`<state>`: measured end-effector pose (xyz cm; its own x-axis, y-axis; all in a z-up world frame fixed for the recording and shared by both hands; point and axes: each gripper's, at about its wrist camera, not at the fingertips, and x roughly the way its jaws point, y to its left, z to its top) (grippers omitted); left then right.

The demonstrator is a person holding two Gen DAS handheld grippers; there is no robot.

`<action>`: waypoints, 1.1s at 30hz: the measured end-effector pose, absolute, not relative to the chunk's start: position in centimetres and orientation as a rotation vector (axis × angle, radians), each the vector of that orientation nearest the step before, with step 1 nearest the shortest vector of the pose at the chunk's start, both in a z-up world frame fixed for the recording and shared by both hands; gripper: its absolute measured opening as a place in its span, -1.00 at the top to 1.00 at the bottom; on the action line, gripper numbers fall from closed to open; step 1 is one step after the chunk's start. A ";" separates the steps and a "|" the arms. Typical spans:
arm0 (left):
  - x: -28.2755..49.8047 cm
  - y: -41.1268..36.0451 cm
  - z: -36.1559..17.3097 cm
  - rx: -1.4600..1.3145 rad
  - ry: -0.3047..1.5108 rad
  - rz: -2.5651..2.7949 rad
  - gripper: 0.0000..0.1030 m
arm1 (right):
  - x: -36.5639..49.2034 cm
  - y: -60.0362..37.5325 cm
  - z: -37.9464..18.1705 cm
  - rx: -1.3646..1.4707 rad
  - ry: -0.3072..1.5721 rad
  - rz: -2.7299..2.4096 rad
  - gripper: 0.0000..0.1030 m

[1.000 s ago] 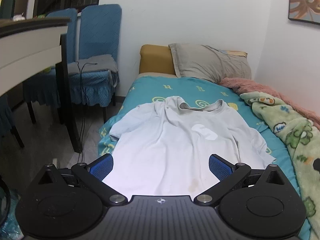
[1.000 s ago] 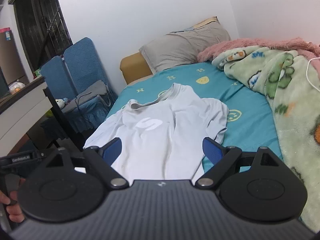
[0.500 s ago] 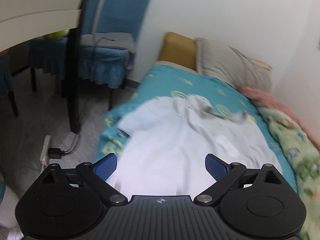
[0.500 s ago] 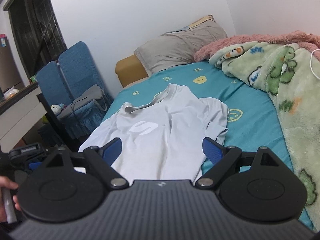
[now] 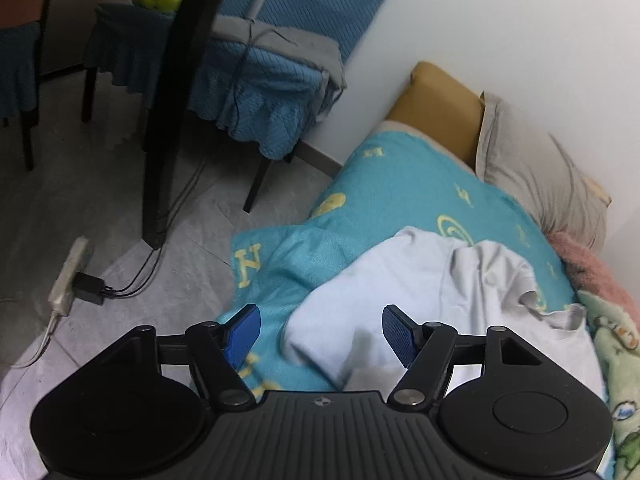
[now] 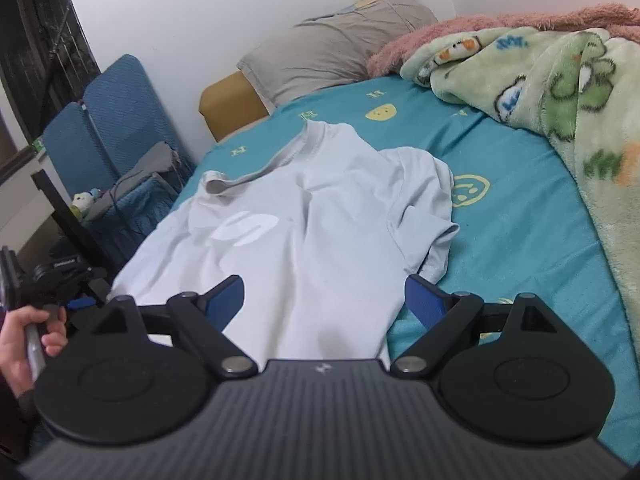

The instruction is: Fold clothes

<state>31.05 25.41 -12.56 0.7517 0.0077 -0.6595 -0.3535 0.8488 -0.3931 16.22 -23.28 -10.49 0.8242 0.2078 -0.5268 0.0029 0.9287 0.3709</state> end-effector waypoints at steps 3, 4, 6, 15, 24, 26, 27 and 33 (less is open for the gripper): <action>32.9 24.6 -13.5 -0.441 0.738 0.192 0.05 | 17.0 -23.2 -11.3 0.370 0.614 0.110 -0.72; 33.2 24.2 -13.6 -0.416 0.744 0.181 0.14 | 17.2 -23.2 -11.5 0.371 0.619 0.109 -0.72; 33.5 23.4 -13.7 -0.344 0.761 0.171 0.62 | 17.2 -23.3 -11.6 0.383 0.622 0.108 -0.72; 31.9 12.6 -8.4 0.180 0.591 -0.024 0.93 | 16.7 -24.0 -10.9 0.419 0.596 0.088 -0.72; 28.8 0.3 -13.7 0.417 0.705 -0.415 0.64 | 16.9 -24.6 -11.1 0.441 0.599 0.073 -0.72; 28.0 1.7 -13.7 0.330 0.709 -0.426 0.40 | 16.9 -24.8 -11.2 0.453 0.599 0.072 -0.72; 27.7 2.8 -13.5 0.272 0.715 -0.416 0.30 | 16.9 -24.9 -11.2 0.461 0.600 0.071 -0.72; 30.3 10.0 -12.2 -0.141 0.711 -0.238 0.09 | 16.9 -25.2 -11.2 0.493 0.600 0.071 -0.72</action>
